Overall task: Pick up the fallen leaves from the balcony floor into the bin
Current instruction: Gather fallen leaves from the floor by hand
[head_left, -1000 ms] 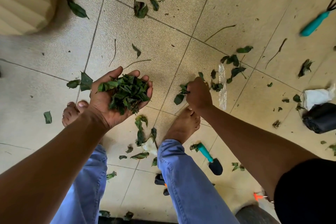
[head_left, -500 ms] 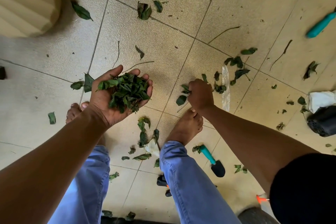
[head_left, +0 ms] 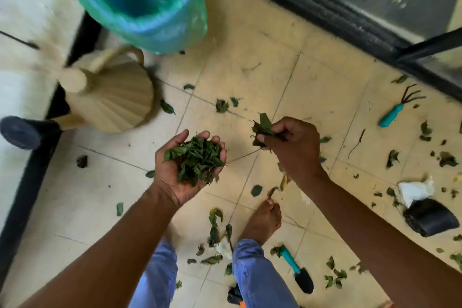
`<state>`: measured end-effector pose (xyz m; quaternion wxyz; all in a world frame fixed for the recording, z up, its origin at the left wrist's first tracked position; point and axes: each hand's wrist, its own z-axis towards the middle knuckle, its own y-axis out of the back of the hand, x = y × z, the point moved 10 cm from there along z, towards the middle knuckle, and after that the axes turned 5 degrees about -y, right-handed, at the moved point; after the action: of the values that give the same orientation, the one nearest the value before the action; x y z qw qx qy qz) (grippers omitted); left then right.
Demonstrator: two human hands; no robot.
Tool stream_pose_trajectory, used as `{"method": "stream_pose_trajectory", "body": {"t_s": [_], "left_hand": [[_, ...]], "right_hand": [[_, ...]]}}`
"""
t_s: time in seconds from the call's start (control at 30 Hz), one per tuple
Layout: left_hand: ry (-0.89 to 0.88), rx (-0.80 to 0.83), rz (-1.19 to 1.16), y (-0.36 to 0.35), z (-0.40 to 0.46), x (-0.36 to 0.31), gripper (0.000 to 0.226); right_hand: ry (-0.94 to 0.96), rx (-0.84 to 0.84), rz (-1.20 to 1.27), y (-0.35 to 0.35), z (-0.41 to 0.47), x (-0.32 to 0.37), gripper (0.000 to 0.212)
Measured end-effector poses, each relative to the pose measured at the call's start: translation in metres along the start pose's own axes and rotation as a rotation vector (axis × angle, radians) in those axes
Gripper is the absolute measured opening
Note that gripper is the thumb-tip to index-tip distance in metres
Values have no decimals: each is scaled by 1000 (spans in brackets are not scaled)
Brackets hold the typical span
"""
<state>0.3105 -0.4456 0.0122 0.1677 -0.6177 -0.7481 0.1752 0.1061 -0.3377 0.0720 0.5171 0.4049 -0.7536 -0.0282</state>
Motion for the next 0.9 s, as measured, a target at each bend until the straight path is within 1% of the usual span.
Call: {"method": "stream_pose_trajectory", "body": {"t_s": [0.1, 0.17, 0.23, 0.3, 0.37, 0.43, 0.47, 0.53, 0.63, 0.8, 0.9], "left_hand": [[-35, 65, 35, -43, -31, -33, 35], [-71, 84, 129, -62, -48, -55, 38], [-84, 107, 167, -80, -64, -79, 42], [-93, 113, 135, -97, -79, -100, 51], [-138, 131, 125, -113, -93, -128, 43], [-201, 151, 128, -126, -103, -155, 50], [-228, 149, 116, -131, -104, -166, 50], [-285, 97, 104, -136, -100, -193, 44], [-313, 68, 59, -151, -85, -219, 41], [-355, 43, 45, -180, -48, -257, 45], [-354, -26, 108, -192, -23, -274, 56]], "right_hand": [[51, 133, 145, -25, -26, 95, 33], [74, 196, 158, -49, -43, 144, 35], [109, 189, 110, -70, -52, 182, 37], [143, 159, 31, -89, -53, 208, 31], [172, 129, -56, -111, -47, 231, 24], [208, 97, -118, -131, -39, 252, 20], [229, 81, -135, -139, -35, 261, 19], [261, 49, -161, -156, -26, 278, 18], [265, 13, -150, -178, -10, 294, 20], [169, 12, -74, -207, 44, 298, 29], [32, 60, -13, -222, 85, 287, 35]]}}
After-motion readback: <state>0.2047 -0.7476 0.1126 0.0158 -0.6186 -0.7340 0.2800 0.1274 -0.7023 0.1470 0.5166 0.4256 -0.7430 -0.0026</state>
